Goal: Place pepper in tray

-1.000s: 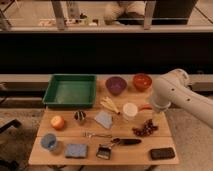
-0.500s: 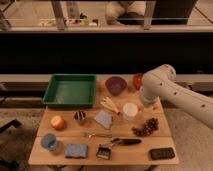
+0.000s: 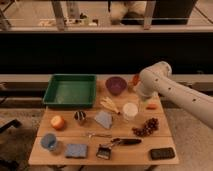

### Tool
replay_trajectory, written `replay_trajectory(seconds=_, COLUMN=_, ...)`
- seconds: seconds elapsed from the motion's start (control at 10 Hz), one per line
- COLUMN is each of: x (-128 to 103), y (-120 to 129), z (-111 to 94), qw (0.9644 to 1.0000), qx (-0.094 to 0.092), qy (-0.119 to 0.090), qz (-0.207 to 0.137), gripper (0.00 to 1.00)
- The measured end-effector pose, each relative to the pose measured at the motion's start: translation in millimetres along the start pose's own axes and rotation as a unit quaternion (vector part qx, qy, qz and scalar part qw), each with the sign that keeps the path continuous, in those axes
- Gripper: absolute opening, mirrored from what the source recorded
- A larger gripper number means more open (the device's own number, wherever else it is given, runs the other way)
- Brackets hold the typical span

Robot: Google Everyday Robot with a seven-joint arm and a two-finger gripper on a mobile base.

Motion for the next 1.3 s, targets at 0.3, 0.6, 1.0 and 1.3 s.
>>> replay_trajectory(seconds=0.3, x=17, y=-26, z=32, qw=0.998, qx=-0.022, qy=-0.018, qz=0.056, gripper=0.8)
replay_trajectory(seconds=0.6, x=57, y=-28, z=52, qw=0.9934, qx=-0.038, qy=-0.035, qz=0.102, gripper=0.8)
replay_trajectory(seconds=1.0, x=91, y=-25, z=54, qw=0.9906, qx=-0.044, qy=-0.038, qz=0.124, gripper=0.8)
replay_trajectory(seconds=1.3, x=98, y=-15, z=63, qw=0.9934, qx=-0.055, qy=-0.039, qz=0.093, gripper=0.8)
